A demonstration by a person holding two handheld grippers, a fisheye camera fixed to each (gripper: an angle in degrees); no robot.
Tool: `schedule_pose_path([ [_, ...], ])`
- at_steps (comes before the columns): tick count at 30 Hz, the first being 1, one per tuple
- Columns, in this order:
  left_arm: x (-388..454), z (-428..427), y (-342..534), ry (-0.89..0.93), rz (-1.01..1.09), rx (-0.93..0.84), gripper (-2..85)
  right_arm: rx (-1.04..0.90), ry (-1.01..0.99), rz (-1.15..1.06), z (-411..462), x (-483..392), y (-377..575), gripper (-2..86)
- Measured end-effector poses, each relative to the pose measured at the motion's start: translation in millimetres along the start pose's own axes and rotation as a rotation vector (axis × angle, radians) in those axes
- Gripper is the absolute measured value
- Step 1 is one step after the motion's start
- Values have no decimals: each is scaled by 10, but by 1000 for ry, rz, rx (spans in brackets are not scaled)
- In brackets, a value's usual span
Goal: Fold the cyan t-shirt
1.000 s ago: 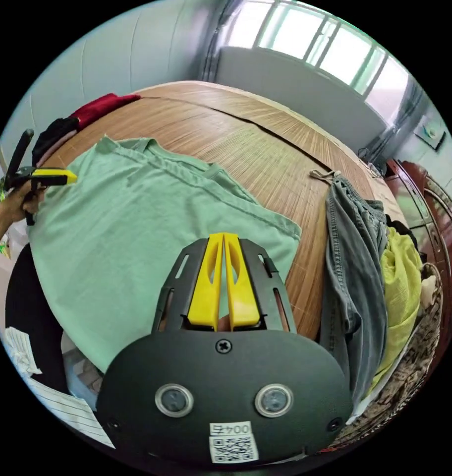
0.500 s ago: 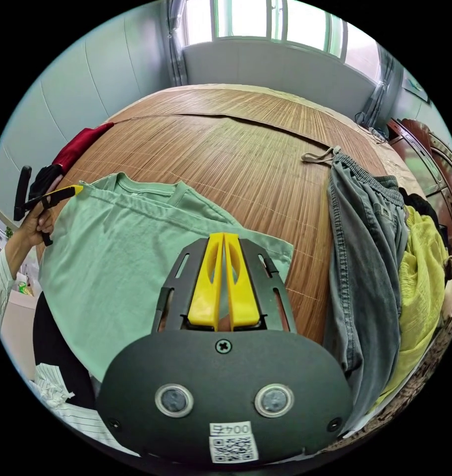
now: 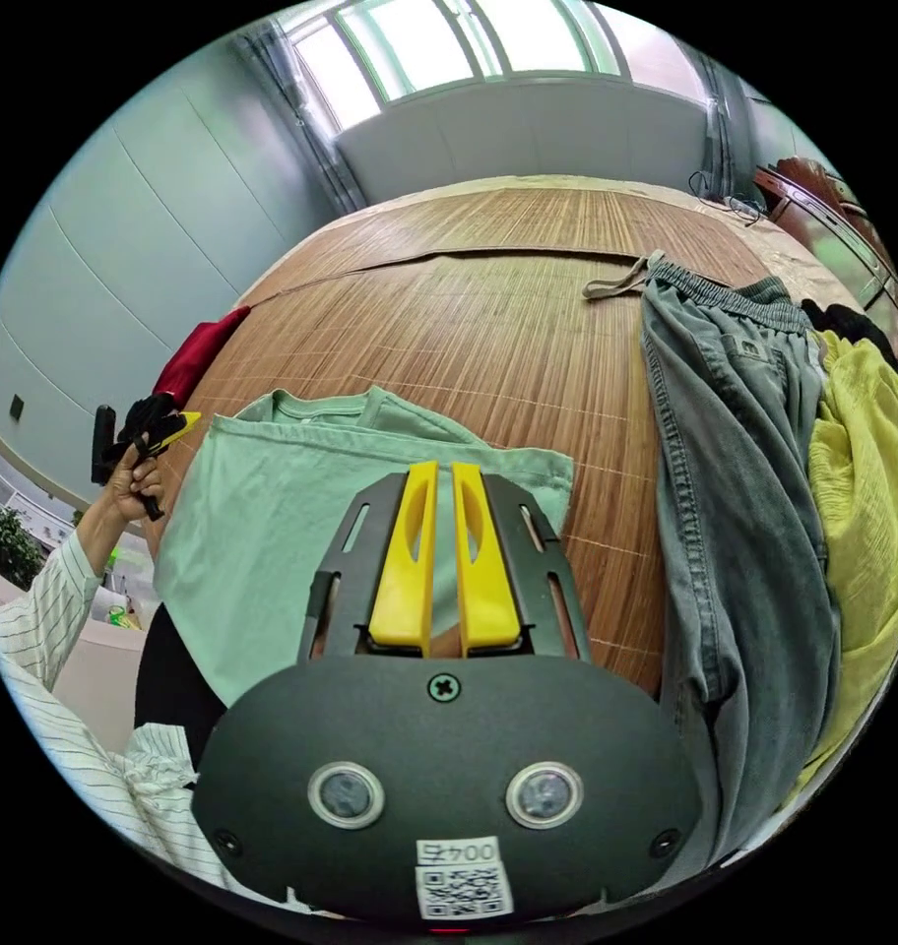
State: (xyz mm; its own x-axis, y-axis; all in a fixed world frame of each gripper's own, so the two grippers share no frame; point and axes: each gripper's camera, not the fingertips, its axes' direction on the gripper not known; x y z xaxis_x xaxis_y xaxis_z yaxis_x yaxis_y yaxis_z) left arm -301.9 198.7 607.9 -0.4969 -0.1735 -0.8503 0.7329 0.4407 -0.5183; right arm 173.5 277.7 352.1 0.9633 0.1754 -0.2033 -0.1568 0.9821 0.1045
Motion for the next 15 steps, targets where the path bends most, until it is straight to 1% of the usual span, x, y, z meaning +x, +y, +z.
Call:
schedule_pose_path([
  [1, 62, -116, 136, 3, 44, -8, 2, 6, -28, -4, -140, -4, 137, 7],
  [4, 40, -360, 606, 27, 79, -49, 2, -16, -11, -33, -411, -44, 588, -4],
  [6, -62, -454, 905, 40, 58, -62, 3, -23, -29, -8, -552, 0, 885, -6],
  [9, -270, -411, 1244, -9, 3, -130, 2, -71, -78, 70, -627, 151, 1286, -6],
  [11, -400, -412, 1351, -38, -40, -118, 2, -134, -167, 121, -547, 269, 1465, -5],
  [12, -475, -446, 1386, -16, -85, -90, 3, -161, -173, 133, -513, 303, 1490, -4],
  [13, -507, -488, 1399, -2, -123, -72, 2, -185, -118, 154, -485, 372, 1541, -2],
  [15, -404, -597, 1391, -14, -101, -41, 2, -149, -114, 166, -617, 453, 1610, 4],
])
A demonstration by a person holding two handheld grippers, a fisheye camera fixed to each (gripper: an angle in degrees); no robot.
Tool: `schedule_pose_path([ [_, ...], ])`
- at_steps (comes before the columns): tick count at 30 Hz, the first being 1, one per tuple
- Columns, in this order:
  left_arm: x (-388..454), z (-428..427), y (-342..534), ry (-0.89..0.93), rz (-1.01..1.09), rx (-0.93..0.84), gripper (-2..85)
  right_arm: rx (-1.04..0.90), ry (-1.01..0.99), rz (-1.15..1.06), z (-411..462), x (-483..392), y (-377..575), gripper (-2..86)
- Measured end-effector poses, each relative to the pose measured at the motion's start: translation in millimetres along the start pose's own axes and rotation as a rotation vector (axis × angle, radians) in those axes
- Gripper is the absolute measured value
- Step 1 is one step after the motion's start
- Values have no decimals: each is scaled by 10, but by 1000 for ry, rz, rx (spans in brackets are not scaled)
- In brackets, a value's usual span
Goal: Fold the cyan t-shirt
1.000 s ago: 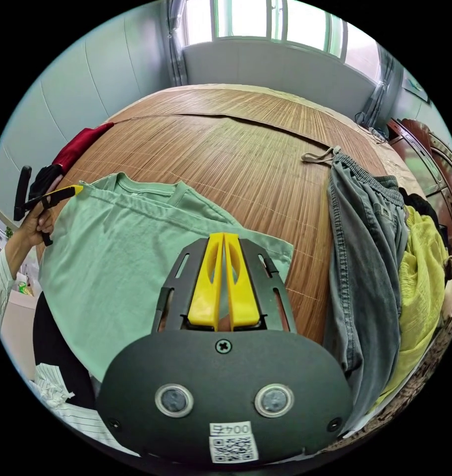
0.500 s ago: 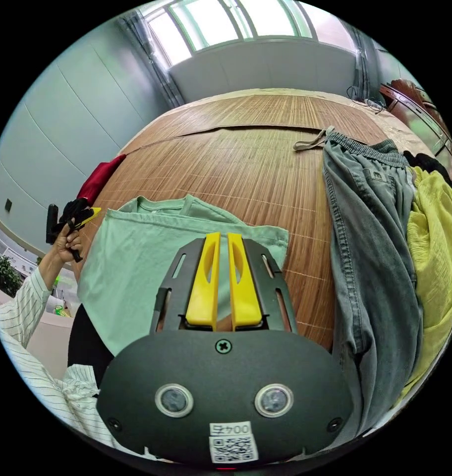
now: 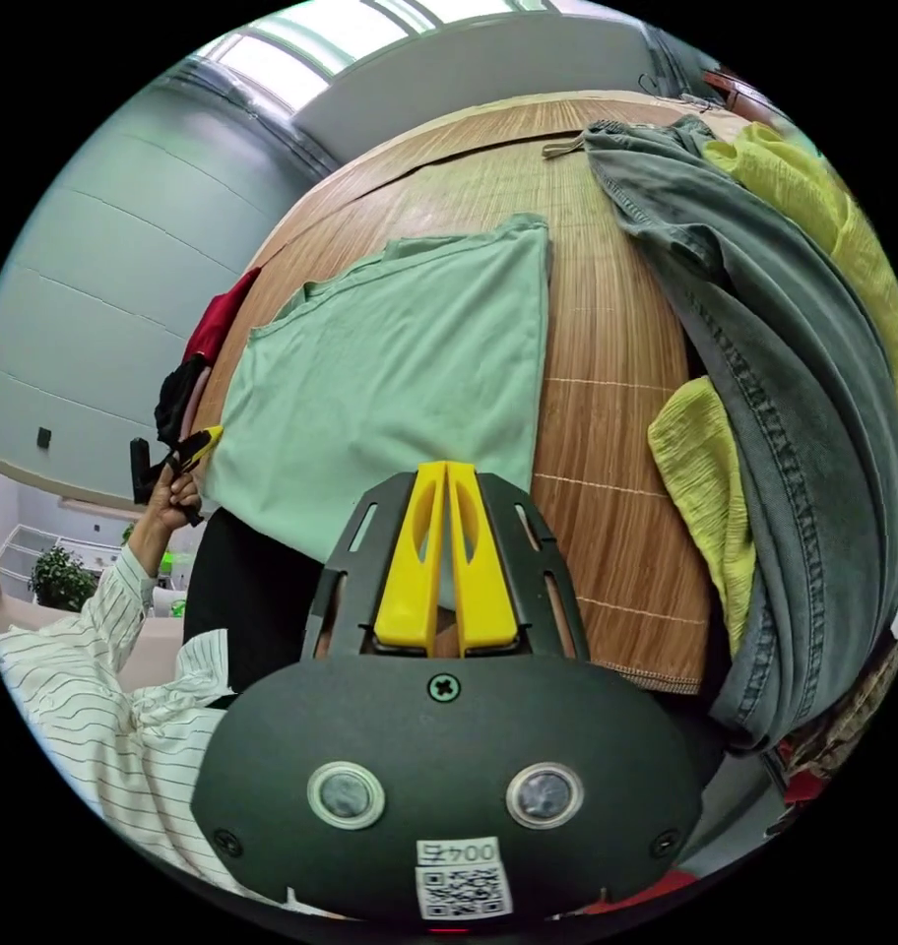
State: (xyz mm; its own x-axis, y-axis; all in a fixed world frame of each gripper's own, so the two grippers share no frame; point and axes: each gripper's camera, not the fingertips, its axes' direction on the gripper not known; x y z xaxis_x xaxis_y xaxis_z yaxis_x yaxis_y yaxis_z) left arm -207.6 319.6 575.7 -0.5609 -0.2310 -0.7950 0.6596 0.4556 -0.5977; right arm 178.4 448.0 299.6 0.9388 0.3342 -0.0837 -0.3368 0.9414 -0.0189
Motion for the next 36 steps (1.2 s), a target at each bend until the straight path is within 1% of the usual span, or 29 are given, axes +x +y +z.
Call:
schedule_pose_path([
  [2, 204, -113, 17, 37, 63, 26, 2, 96, -30, 6, -358, 45, 156, 32],
  [3, 376, -143, 57, 72, 108, 32, 2, 112, -23, 9, -434, 62, 209, 42],
  [5, 674, -56, 171, 127, 187, -1, 2, 115, -20, 68, -602, 253, 446, 70],
  [7, 1014, 201, 358, 138, 285, -88, 2, 96, -108, 155, -615, 517, 618, 78],
  [8, 1061, 260, 406, 128, 293, -91, 2, 91, -159, 203, -603, 670, 715, 79],
  [10, 1070, 498, 540, 134, 249, -122, 2, 90, -184, 213, -584, 778, 808, 80],
  [12, 1003, 634, 610, 132, 200, -149, 2, 99, -192, 188, -569, 785, 836, 81],
  [14, 946, 718, 662, 87, 178, -182, 2, 91, -194, 153, -539, 724, 780, 82],
  [16, 865, 707, 691, 114, 145, -166, 2, 83, -201, 147, -487, 671, 706, 77],
  [18, 821, 701, 682, 130, 127, -170, 2, 27, -137, 160, -378, 601, 635, 31],
  [19, 805, 699, 676, 133, 126, -174, 3, -18, -43, 141, -318, 531, 607, 17],
  [23, 759, 686, 669, 140, 118, -178, 5, -38, 18, 114, -375, 390, 578, 0],
  [25, 729, 673, 665, 152, 109, -178, 6, -18, 62, 66, -435, 265, 551, -1],
  [28, 706, 654, 666, 156, 102, -173, 7, 75, 91, -24, -503, -73, 408, -4],
  [31, 682, 634, 669, 161, 89, -165, 8, 114, 110, -155, -308, -550, 157, -5],
  [33, 669, 624, 664, 164, 82, -165, 7, 121, 201, -215, -155, -812, 46, -6],
  [34, 664, 617, 655, 165, 78, -168, 7, 131, 307, -222, -137, -934, 9, -7],
  [35, 662, 614, 650, 165, 76, -170, 7, 160, 394, -194, -202, -970, 15, -7],
  [36, 659, 608, 641, 165, 73, -174, 6, 157, 423, -166, -241, -946, 25, -7],
])
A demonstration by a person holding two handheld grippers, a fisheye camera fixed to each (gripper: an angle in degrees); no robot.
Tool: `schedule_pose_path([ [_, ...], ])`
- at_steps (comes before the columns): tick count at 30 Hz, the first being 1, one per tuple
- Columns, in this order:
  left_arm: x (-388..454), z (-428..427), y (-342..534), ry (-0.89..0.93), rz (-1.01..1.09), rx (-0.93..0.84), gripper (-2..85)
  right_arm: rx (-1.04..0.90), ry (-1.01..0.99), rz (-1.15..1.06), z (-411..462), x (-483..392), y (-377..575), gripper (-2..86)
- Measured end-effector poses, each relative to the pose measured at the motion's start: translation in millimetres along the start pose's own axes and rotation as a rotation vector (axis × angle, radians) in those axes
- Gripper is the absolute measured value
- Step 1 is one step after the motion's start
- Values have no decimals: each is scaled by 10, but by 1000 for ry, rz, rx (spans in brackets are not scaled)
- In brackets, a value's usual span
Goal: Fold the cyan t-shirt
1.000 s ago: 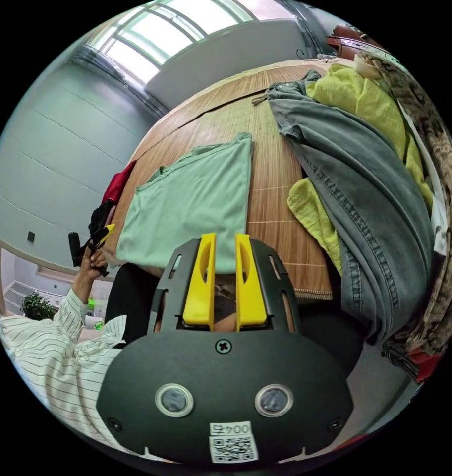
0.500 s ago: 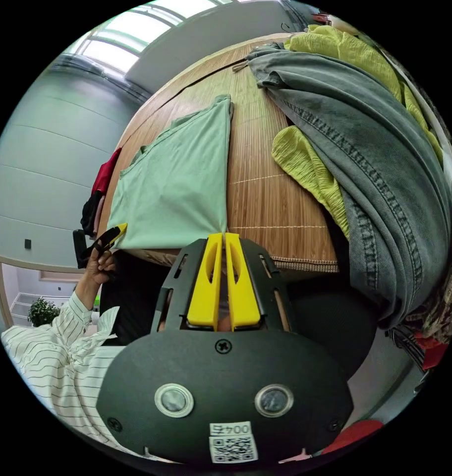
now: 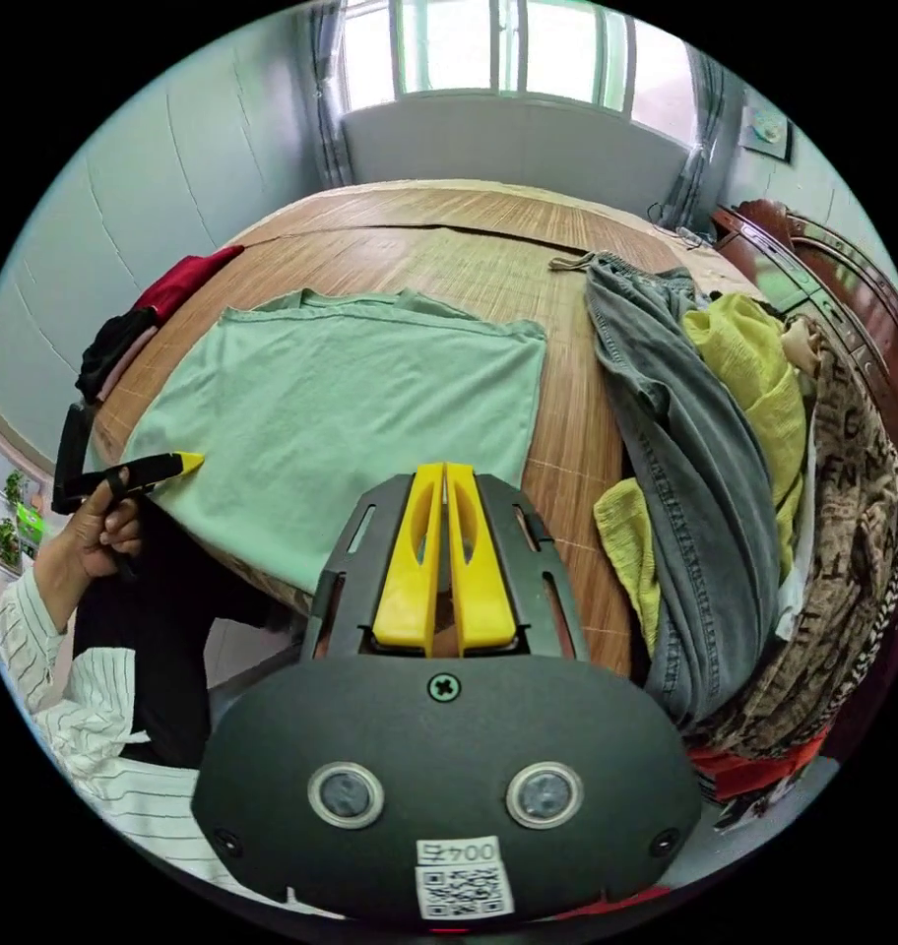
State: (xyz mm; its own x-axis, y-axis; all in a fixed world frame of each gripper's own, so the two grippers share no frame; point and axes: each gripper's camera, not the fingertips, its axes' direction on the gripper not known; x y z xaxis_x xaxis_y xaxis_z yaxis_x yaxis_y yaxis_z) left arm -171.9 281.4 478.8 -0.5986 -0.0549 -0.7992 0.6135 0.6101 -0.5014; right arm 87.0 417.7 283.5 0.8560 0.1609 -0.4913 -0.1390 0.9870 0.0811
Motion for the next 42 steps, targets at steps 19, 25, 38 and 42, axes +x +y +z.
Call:
schedule_pose_path([
  [19, -29, -137, -73, 19, 1, 4, 4, -123, -175, 174, 87, 406, 448, 38],
  [25, 23, -182, -97, -4, 14, 12, 4, 11, -294, 34, 162, -256, -102, 18],
  [38, -556, -1018, -209, -65, -148, 169, 2, -130, -286, -26, 775, -645, -261, -3],
  [42, -399, -1244, -473, -121, -49, 196, 6, -71, -307, 4, 637, -568, -334, 8],
])
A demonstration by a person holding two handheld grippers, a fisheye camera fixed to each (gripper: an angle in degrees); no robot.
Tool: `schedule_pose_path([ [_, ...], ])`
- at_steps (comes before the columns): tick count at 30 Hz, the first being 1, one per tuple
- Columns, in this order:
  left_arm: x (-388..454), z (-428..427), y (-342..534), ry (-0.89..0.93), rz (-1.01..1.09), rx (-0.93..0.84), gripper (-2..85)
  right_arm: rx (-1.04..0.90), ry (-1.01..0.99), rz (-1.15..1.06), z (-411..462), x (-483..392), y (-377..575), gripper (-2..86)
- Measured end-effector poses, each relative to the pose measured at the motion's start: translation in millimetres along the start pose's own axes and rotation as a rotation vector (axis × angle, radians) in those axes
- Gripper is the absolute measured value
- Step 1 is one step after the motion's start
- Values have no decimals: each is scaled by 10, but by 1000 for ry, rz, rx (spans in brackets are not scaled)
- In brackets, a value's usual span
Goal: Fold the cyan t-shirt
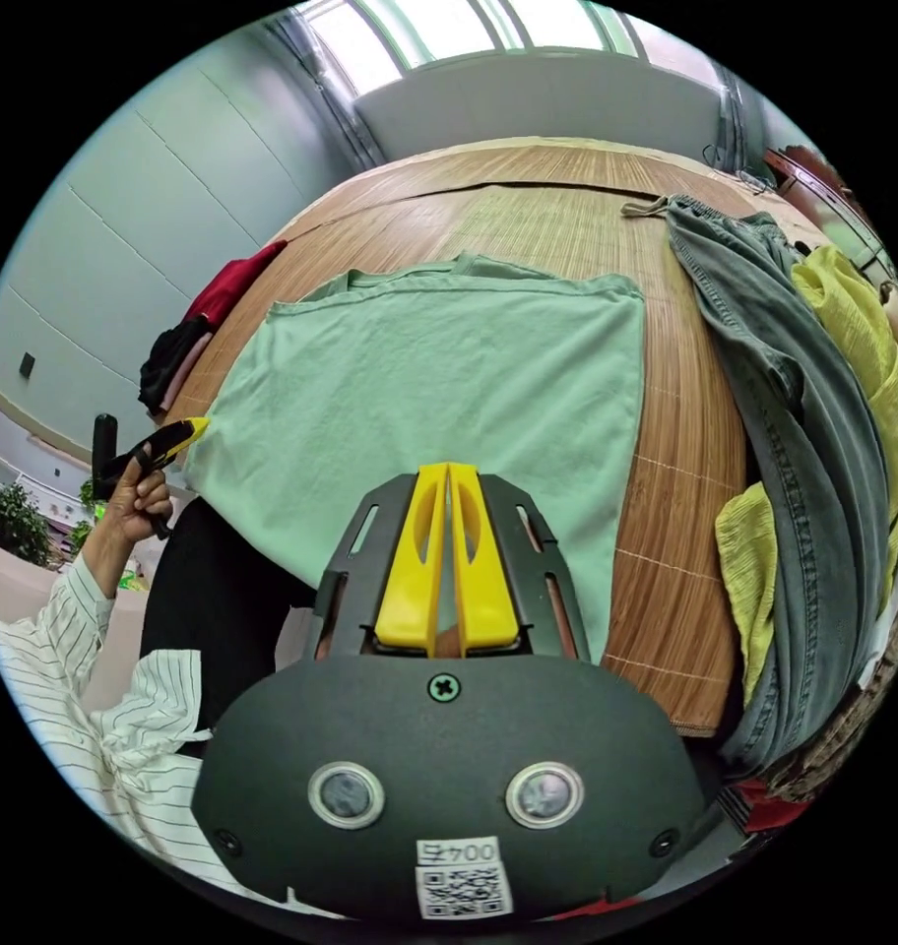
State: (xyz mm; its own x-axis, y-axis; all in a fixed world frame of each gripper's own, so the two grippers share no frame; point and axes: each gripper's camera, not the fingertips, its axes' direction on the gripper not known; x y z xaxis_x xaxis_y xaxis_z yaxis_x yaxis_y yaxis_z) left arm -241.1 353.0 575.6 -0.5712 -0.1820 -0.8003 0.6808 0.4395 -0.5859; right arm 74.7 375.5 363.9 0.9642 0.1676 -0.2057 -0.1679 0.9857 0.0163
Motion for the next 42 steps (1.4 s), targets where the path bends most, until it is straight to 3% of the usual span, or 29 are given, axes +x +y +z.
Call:
schedule_pose_path([
  [7, -127, 99, -857, -80, 17, 47, 45, 120, 103, 128, -116, 526, -472, 63],
  [17, -252, 417, -1595, -139, 148, -4, 100, 106, -2, 240, 214, 1337, -1180, 96],
  [27, -338, 695, -1838, -49, 165, -62, 109, 118, -70, 188, 541, 1209, -1078, 126],
  [34, -237, 849, -1944, -123, 204, -107, 89, 119, 30, 188, 583, 1133, -1069, 133],
  [42, -152, 968, -1964, -163, 238, -94, 37, 104, 69, 88, 672, 913, -1055, 33],
])
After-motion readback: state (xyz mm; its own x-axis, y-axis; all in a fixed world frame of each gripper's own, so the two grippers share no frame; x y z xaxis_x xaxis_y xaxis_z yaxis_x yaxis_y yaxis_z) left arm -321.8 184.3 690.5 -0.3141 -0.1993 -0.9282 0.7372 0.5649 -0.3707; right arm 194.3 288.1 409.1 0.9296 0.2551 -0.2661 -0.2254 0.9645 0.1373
